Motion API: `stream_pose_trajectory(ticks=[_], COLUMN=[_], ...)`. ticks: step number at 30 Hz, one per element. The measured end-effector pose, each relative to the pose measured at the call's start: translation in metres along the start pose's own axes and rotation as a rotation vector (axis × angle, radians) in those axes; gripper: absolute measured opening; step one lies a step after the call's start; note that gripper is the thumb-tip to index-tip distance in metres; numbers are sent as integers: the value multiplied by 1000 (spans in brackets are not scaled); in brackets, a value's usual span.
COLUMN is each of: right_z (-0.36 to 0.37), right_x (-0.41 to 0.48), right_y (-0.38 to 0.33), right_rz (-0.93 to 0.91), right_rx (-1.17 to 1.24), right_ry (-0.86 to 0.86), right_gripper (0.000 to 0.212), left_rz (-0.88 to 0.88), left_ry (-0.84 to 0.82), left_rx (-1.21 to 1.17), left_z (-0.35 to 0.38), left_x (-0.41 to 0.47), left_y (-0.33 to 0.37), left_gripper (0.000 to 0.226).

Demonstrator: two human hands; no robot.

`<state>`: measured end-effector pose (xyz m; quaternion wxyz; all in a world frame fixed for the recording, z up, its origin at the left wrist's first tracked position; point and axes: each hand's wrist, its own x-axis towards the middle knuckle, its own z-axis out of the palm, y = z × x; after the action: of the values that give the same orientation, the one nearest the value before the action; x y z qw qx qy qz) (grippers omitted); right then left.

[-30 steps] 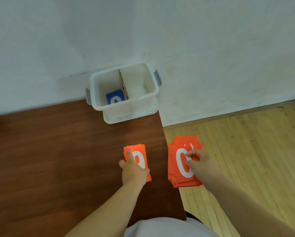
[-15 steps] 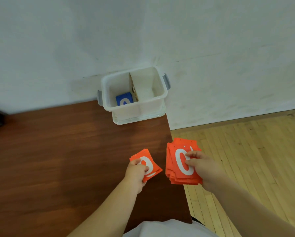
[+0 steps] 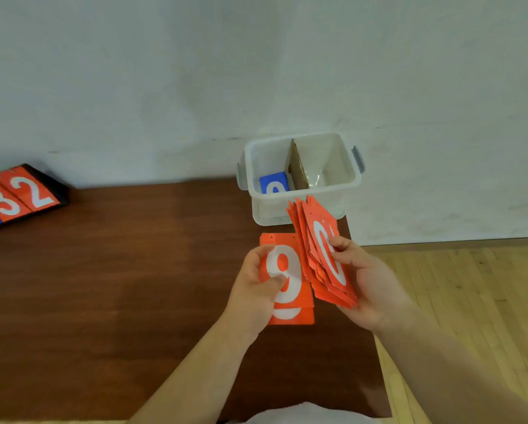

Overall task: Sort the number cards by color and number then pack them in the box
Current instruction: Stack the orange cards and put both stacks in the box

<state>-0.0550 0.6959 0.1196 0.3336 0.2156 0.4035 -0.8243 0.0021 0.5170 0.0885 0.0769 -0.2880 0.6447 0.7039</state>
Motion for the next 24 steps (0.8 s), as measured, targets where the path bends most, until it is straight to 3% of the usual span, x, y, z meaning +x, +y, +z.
stream_pose_trajectory(ticks=[6,11,16,19,24], right_z=[53,92,131,149,166], right_x=[13,21,23,24,24], right_y=[43,79,103,113,134], right_rz=[-184,-289,-303,-262,-320], right_rx=[-289,-725,-1097,-1095,-838], right_ry=[103,144,30,-30,-8], right_gripper=[25,25,21,30,71], left_rz=[120,154,206,222,277], left_ry=[-50,-156,-142,-125,-29], left_rx=[-123,-167,-69,-120,-223], left_z=[-56,-107,-150,-171,-191], left_x=[-26,-26,-16,-13,-10], left_y=[34,30,16,11,14], left_gripper=[35,54,69,70,63])
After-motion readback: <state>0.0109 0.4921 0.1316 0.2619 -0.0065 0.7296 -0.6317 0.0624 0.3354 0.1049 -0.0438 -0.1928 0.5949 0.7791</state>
